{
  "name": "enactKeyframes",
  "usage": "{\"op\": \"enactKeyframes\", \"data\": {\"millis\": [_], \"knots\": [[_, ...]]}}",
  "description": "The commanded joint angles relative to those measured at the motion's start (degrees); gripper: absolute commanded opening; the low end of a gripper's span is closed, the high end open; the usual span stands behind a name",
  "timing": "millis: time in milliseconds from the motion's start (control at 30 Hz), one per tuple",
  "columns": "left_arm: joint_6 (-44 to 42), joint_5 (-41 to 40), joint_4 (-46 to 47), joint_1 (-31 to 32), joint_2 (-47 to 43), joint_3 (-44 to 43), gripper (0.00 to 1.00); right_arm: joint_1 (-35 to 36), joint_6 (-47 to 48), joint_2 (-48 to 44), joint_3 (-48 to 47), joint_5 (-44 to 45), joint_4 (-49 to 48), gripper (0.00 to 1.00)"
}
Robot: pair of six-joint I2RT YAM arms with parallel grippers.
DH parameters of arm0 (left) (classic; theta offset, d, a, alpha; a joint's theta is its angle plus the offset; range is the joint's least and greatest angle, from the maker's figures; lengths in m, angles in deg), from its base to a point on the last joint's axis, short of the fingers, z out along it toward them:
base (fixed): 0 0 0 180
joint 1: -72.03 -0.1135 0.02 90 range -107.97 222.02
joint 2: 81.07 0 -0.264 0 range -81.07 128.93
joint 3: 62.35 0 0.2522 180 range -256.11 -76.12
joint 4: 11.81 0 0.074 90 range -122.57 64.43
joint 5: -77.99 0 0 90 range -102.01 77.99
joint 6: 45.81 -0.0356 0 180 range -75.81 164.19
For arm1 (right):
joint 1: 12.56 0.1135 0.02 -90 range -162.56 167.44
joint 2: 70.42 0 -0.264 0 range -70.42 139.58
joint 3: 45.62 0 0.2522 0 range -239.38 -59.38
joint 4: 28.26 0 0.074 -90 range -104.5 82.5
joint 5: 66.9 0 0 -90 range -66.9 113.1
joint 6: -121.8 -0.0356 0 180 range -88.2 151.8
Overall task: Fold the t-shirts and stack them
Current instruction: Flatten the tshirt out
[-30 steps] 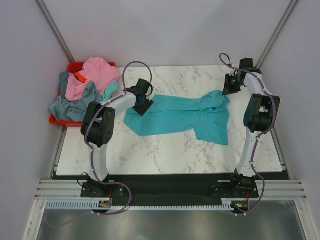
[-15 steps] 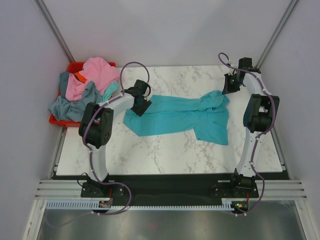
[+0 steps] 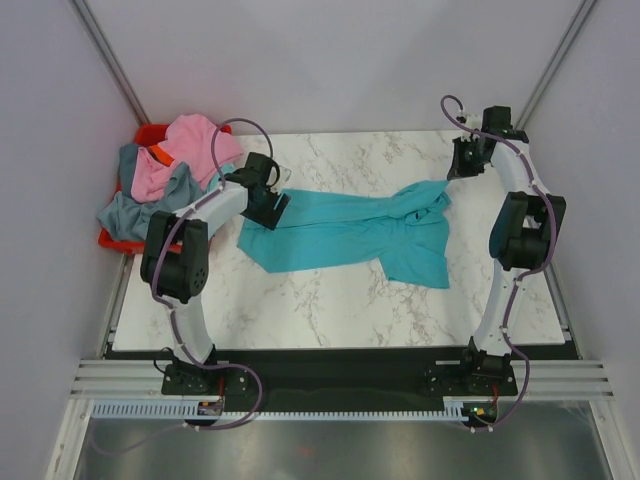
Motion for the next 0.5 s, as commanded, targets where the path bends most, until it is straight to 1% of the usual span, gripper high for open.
{"op": "enactKeyframes", "data": {"millis": [0,100,167,300,333,467], "knots": [[3.7,6.8,-2.6,0.2,-5.9,-1.7,0.77,0.3,0.5,-4.0,0.0,1.0,-0.3,0.0],[5.9,9.4,-3.7,-0.3,-7.2,-1.2,0.75,0.3,0.6,-4.3,0.6,1.1,-0.3,0.0],[8.0,10.3,-4.2,-0.9,-7.6,0.0,0.72,0.4,0.6,-4.3,0.7,1.1,-0.3,0.0],[10.8,12.4,-3.9,-4.8,-6.9,2.4,0.67,0.7,0.8,-4.9,1.2,1.6,-0.3,0.0],[11.1,12.3,-3.8,-5.2,-6.3,2.8,0.64,0.9,0.8,-5.0,1.4,1.7,-0.3,0.0],[11.2,11.3,-3.0,-6.9,-4.8,2.4,0.62,1.0,1.0,-5.5,2.4,1.8,-0.3,0.0]]}}
